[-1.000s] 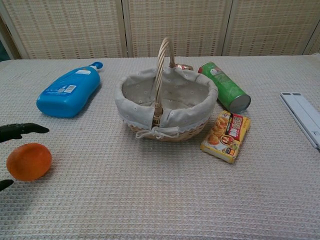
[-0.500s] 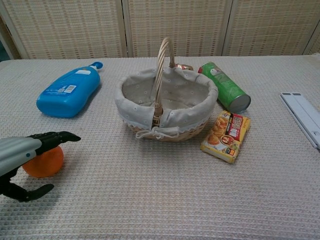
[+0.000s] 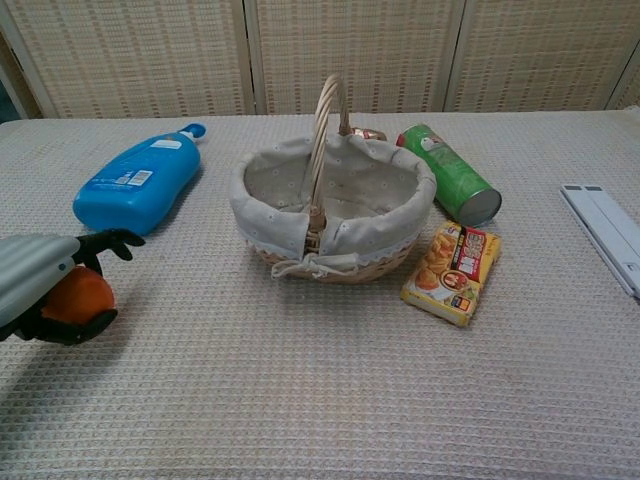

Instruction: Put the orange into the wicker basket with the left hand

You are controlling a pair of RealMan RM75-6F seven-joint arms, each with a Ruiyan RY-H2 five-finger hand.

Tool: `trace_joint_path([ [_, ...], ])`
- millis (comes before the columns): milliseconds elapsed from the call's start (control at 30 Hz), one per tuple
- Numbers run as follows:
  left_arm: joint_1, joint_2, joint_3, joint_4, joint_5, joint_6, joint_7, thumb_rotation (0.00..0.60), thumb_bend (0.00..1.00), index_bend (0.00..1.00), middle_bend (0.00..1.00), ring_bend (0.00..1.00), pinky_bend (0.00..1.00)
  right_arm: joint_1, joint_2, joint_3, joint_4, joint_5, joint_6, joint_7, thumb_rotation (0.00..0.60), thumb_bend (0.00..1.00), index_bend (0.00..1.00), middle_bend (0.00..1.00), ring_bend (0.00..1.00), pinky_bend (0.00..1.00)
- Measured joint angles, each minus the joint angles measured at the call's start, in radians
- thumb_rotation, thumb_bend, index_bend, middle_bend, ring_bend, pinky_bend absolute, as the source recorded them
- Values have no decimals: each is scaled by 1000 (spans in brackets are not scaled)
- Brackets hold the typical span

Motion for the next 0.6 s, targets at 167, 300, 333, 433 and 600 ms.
trace_joint_path([
  [167,7,-10,-34,18,54,92,-26,600,591,548,553,760,769,0,0,-1,-1,0,-1,0,600,197,38,0,0,122],
  [300,-23,21,-84,-10,71,104,-14,600,586,547,554,760,768,0,0,-2,0,-3,0,0,600,197,39,0,0,122],
  [333,-35,25,-100,-15,73,105,-14,600,586,548,554,760,768,0,-1,-3,0,-3,1,-1,600,196,39,0,0,122],
  [433,-87,27,-157,-24,79,102,-25,600,585,548,554,760,769,0,-3,-3,0,-3,1,-5,600,196,39,0,0,122],
  [600,-187,-10,-217,-21,81,65,-51,600,585,548,554,759,768,2,-3,-2,0,1,-4,-9,600,197,39,0,0,122],
])
